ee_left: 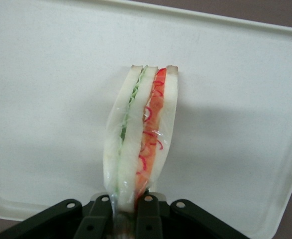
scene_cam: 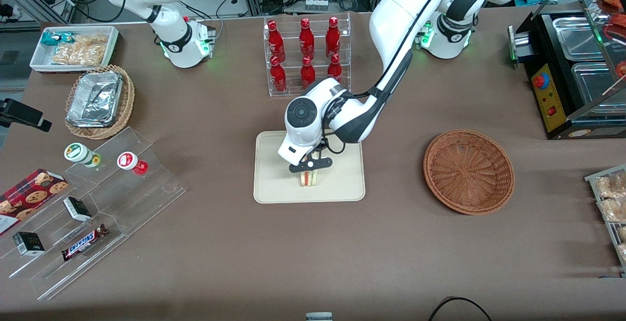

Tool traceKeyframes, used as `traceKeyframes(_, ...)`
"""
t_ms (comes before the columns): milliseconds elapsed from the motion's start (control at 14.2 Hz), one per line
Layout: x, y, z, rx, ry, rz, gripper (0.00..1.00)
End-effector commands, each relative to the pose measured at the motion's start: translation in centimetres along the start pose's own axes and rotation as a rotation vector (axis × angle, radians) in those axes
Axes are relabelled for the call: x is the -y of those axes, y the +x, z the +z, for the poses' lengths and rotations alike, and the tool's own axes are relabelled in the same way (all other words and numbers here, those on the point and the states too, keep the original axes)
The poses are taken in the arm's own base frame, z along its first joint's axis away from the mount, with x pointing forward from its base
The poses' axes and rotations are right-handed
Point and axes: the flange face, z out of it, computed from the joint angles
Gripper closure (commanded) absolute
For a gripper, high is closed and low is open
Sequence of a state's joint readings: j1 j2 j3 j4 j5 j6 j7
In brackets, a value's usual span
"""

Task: Place sandwich from basket to tray
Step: 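Lower the sandwich onto the tray and open the left gripper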

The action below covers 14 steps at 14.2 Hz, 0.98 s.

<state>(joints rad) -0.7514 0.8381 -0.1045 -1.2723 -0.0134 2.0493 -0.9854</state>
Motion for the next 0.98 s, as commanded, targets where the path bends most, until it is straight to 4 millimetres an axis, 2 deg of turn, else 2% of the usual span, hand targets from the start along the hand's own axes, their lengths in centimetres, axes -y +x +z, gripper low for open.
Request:
traceKeyframes(0, -1.0, -0.1, 0.2, -0.013, 0.008, -0.023, 0.95)
traceKeyframes(70, -1.0, -0.1, 0.8, -0.009, 0.013, -0.030, 0.93)
traceKeyframes(141, -1.0, -0.1, 0.8, -0.011, 0.009, -0.030, 0.81)
traceKeyframes(211, -1.1, 0.0, 0.6, -0.012, 0.001, -0.033, 0.23)
traceKeyframes(281, -1.1, -0.1, 0.4, -0.014, -0.002, -0.033, 0.00)
traceKeyframes(562, -0.7, 0.1, -3.0, -0.029, -0.013, -0.032, 0.00)
traceKeyframes(633, -0.3, 0.1, -4.9, -0.033, -0.014, -0.031, 0.00)
traceKeyframes(773, 0.5, -0.5, -7.5, -0.010, 0.013, -0.039, 0.00)
traceKeyframes(844, 1.5, -0.6, -8.4, -0.001, 0.040, -0.049, 0.00)
traceKeyframes(914, 3.5, 0.0, -8.8, 0.002, 0.060, -0.083, 0.00)
